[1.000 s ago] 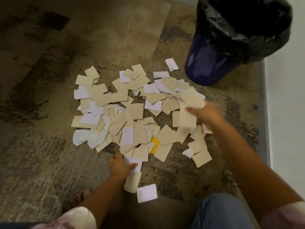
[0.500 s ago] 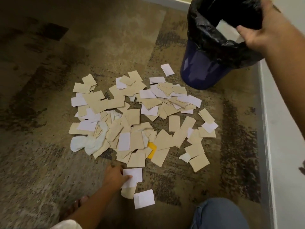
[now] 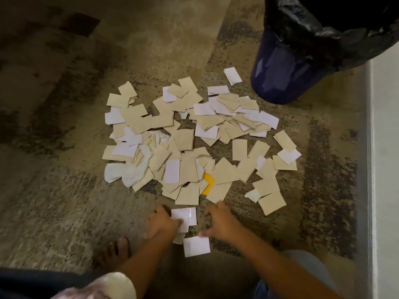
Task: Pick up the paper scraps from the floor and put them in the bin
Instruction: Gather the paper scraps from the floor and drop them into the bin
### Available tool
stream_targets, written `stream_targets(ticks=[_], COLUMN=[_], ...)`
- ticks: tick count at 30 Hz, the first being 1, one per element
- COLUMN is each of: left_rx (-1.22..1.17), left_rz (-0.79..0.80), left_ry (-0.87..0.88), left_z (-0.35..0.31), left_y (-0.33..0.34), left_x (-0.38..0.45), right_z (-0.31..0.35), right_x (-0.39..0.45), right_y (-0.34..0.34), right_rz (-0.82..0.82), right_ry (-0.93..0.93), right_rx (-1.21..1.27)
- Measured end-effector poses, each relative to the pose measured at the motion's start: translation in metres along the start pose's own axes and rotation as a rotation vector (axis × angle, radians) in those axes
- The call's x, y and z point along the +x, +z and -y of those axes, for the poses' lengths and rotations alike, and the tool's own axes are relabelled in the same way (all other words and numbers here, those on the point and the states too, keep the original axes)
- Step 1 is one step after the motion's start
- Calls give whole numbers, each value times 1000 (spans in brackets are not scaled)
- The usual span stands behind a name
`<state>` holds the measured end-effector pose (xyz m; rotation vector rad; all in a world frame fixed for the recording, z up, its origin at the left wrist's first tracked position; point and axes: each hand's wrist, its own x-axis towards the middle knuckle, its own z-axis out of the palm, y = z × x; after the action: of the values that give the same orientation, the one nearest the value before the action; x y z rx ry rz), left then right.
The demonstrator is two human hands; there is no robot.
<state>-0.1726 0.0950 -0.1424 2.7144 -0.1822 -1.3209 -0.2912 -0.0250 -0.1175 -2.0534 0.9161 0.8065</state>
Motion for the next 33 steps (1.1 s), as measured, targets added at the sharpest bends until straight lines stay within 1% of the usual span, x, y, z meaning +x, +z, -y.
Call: stream_targets(ticks=[2, 4, 7, 9, 14, 16, 19, 21, 23, 25, 27, 28, 29, 30, 31, 33], left_rx=[-37, -58, -83, -97, -125, -109, -259, -384, -542, -714, -803, -768, -651, -546, -460, -416], left_rz=[5, 23, 43, 54, 116, 126, 97, 65, 61, 85, 89, 84, 82, 47, 11, 43], left_ry=[-74, -109, -183, -200, -163, -134, -105, -87, -107, -184, -260, -273, -284, -314, -313, -251], left_z=[2, 2, -5, -12, -32, -39, -48, -53, -57, -61, -69, -71, -73, -74, -75, -74], left_y=[4, 10, 14, 16, 14, 10, 3, -4, -6, -11, -14, -15, -16, -16, -18, -17], left_x=[-3, -5, -9, -11, -11, -11, -7, -4, -1, 2, 7, 9, 9, 10, 7, 9], right_z=[4, 9, 9, 7, 7, 0, -23, -46, -75, -102, -122, -128, -130, -131, -130, -125], right_x=[-4, -9, -14, -14, -9, -5, 0, 5, 11, 16, 20, 21, 22, 23, 23, 23], right_y=[31, 48, 60, 63, 55, 46, 21, -6, -35, -57, -70, -73, -74, -73, -72, -70], right_rz=[26, -28, -107, -139, -161, -199, -315, -418, -503, -508, -463, -425, -385, -355, -346, -381], right_ry=[16, 0, -40, -39, -79, -87, -63, 4, 144, 303, 387, 406, 414, 412, 410, 421], right_rx=[-185, -348, -456, -441, -413, -323, -107, -8, 2, -5, 27, 33, 35, 36, 36, 22])
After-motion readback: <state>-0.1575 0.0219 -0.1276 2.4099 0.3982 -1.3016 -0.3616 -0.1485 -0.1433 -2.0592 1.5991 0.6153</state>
